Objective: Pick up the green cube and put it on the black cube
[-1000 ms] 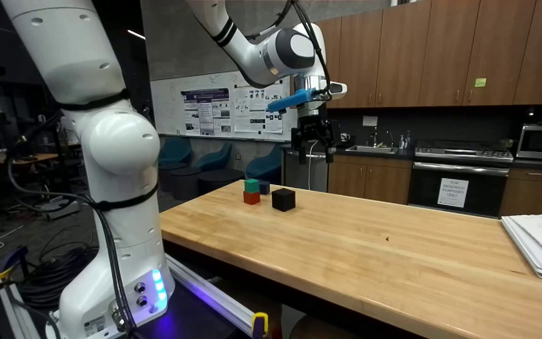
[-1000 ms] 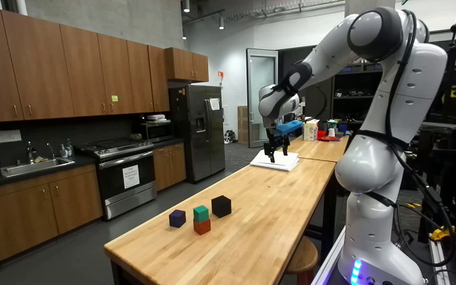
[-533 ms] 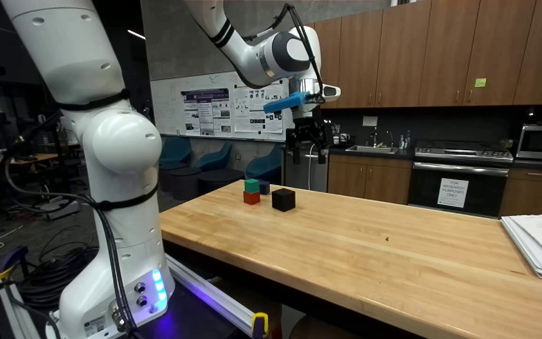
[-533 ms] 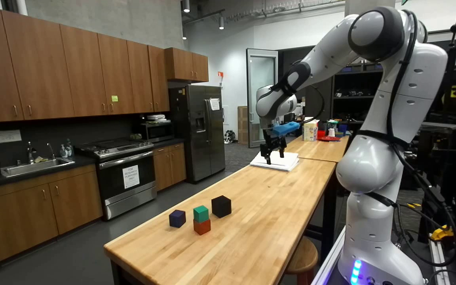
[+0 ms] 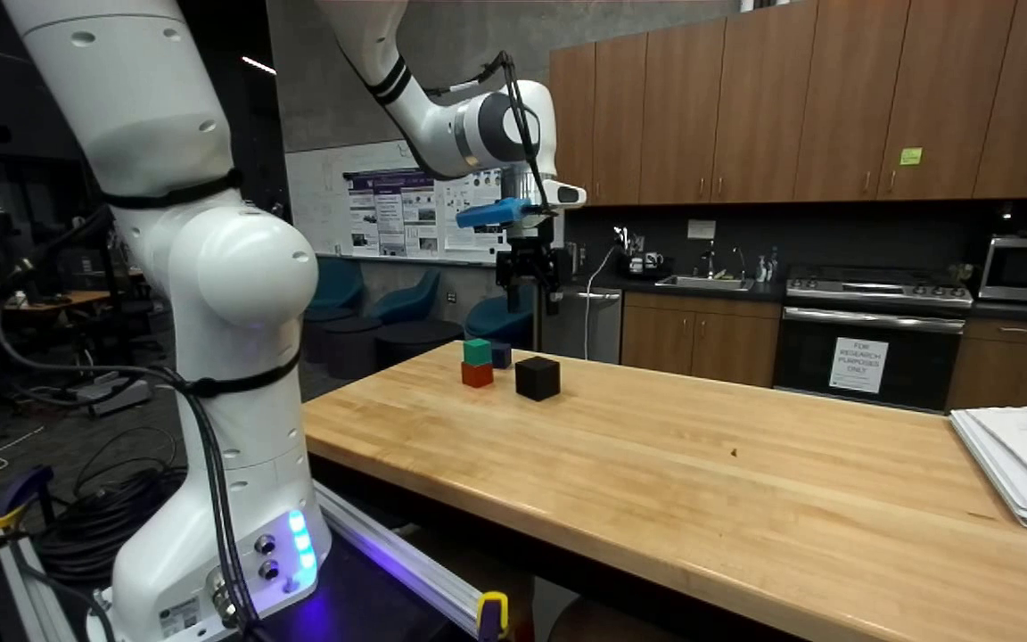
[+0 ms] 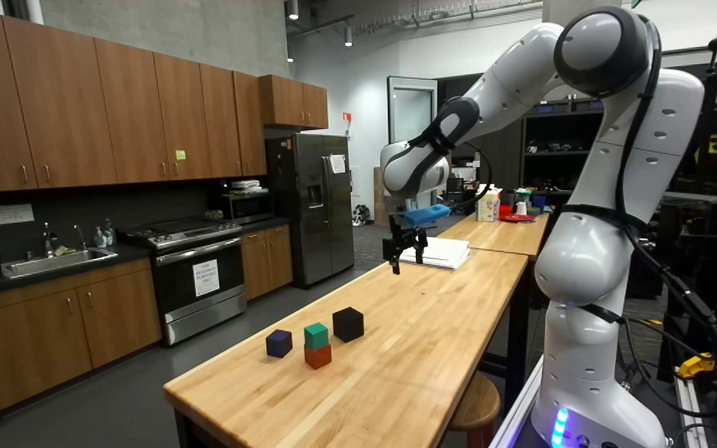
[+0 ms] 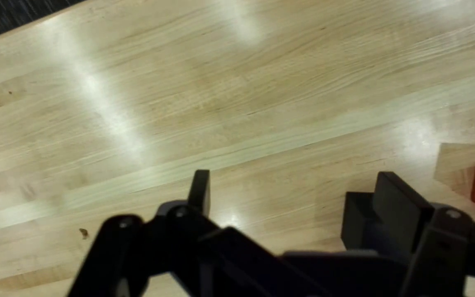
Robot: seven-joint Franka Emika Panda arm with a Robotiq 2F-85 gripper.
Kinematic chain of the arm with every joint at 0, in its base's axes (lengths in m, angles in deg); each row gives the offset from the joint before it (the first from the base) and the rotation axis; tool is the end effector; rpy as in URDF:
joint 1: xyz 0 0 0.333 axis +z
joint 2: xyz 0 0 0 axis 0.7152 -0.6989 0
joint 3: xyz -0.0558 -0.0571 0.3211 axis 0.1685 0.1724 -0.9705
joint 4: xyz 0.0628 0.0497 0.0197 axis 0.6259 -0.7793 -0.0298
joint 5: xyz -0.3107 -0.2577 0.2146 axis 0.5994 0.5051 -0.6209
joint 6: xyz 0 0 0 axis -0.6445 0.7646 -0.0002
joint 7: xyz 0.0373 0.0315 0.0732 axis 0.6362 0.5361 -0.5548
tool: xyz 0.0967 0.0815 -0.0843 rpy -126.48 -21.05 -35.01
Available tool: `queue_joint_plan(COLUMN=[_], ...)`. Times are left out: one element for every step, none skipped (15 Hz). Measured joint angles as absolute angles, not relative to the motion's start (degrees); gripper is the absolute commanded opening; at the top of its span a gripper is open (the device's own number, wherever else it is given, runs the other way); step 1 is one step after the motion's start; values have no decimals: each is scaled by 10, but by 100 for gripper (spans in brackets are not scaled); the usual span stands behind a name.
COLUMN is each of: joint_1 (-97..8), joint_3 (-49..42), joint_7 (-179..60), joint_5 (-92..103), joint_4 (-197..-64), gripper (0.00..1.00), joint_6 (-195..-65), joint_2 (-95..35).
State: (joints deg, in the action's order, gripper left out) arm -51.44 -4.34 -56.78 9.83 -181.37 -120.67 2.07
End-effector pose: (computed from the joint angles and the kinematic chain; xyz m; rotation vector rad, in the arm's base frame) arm 0.4703 -0.0791 0.3096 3.0319 -0.3060 -0.0603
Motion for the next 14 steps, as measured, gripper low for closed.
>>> queue_joint_plan(joint_1=[-507,-500,-493,-487,-480,-474,-468,-462,-458,-454,-450,-446,-443,-439], joint_3=[-53,-62,-71,-80,-90,-100,-108,-117,-125,-132,-139,-145,-151,-156], joint_7=[-555,-541,-527,-513,-500,-485,-471,-457,-443,-430,-419,-409,-399,-389], joint_5=[92,85,80,75,69,63,58,53,51,49,49,49,49,49], joint_4=[-1820,-1826,-1832,-1837,-1842,-1846,-1848,-1849,-1849,-1849,-1848,-1847,-1844,-1839], gripper=[100,100,100,100,100,100,100,100,100,100,100,100,100,100], joint_6=[-1215,-1225,-1236,-1248,-1260,-1273,-1284,-1296,-1308,-1319,-1331,-1340,-1345,-1346], joint_2=[20,19,19,17,15,11,7,2,-3,-10,-17,-25,-34,-43])
